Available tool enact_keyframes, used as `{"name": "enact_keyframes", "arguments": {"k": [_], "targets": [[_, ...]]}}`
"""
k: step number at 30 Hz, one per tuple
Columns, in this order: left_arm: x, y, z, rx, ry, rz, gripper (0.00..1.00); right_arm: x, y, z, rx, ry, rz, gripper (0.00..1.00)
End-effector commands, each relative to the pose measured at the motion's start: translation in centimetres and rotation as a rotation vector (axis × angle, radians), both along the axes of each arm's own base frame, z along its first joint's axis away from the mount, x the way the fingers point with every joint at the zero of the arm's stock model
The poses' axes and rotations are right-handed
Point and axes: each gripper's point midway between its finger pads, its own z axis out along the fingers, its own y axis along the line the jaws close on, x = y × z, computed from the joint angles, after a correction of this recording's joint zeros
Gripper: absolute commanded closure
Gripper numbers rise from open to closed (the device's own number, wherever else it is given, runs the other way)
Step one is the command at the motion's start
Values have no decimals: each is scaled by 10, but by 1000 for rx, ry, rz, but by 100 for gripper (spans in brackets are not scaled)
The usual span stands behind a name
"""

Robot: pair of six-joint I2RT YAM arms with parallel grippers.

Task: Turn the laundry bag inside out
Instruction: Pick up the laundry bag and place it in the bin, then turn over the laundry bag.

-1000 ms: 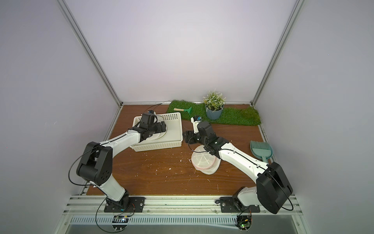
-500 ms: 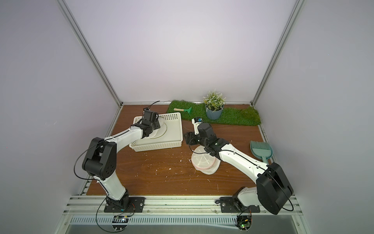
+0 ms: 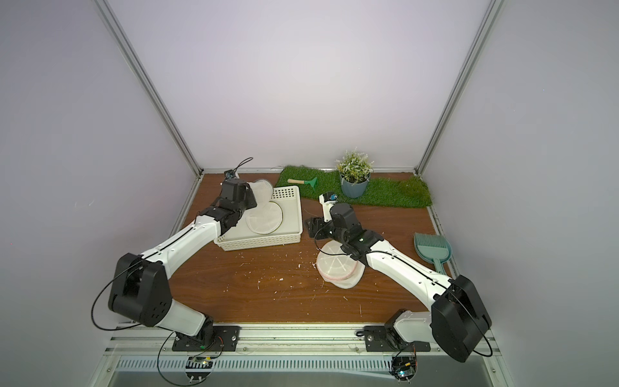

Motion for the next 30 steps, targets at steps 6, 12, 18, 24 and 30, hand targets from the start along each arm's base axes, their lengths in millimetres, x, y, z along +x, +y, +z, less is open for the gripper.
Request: {"name": "enact_keyframes", "arguments": {"k": [6, 12, 18, 24, 30], "targets": [[-25, -38, 74, 40, -217, -326, 100, 6, -23, 37, 30, -88, -61, 30], [-32, -53, 105, 40, -280, -494, 100, 13, -43, 52, 43, -106, -94, 30], [-39, -56, 133, 9, -394, -610, 100, 18, -61, 66, 64, -129, -120, 30], [-38, -61, 142, 49, -428, -688, 100, 20, -68, 70, 73, -134, -122, 30], [-36, -62, 167, 44, -484, -737, 100, 22, -71, 79, 73, -155, -117, 31]]}}
